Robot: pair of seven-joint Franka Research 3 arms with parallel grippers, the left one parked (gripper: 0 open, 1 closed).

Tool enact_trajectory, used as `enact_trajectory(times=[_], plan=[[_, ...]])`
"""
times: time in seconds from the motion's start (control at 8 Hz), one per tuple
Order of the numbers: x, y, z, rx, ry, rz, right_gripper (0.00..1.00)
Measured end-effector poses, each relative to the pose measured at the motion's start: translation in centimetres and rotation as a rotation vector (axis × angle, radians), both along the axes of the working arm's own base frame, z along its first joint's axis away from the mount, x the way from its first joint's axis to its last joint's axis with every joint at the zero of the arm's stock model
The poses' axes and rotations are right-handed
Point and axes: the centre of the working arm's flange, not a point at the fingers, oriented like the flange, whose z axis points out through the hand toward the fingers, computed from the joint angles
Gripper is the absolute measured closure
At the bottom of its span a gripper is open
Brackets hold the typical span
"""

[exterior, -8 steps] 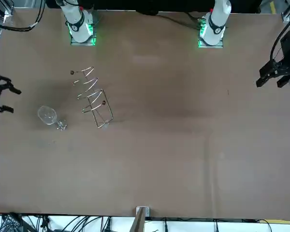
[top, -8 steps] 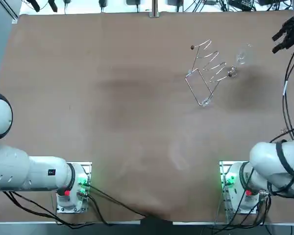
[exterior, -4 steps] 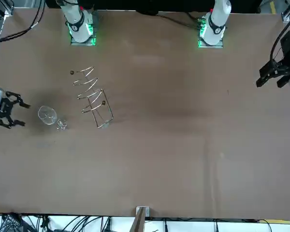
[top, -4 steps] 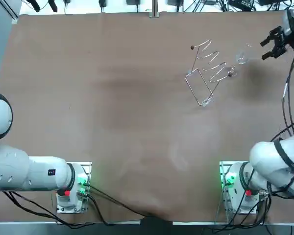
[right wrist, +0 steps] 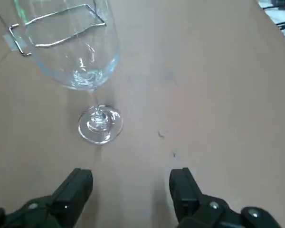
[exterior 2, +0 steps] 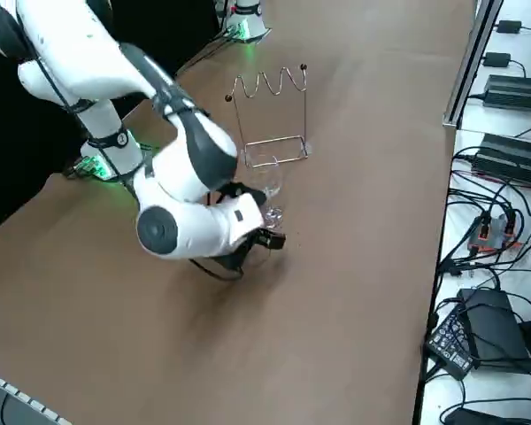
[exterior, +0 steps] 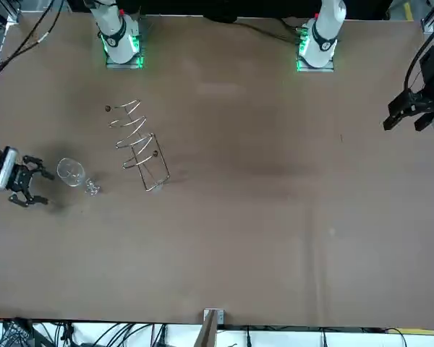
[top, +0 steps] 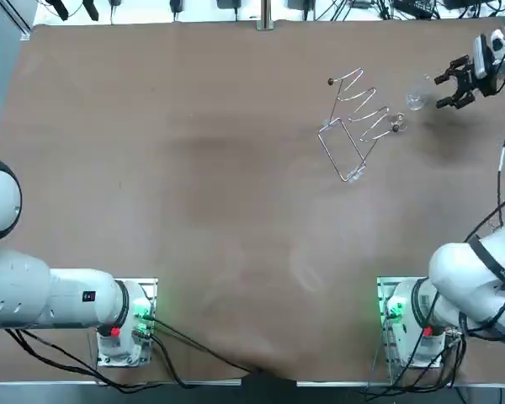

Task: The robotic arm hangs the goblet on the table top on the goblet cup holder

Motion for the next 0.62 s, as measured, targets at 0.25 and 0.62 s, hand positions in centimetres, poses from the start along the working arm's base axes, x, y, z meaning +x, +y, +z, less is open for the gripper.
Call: enact_trajectory(times=[0.25, 0.62], plan=[[0.0, 0.8, -2.0, 0.06, -0.02, 0.024, 0.0], [-0.7, 2.5, -4.1, 0.163, -0.034, 0.099, 0.0]])
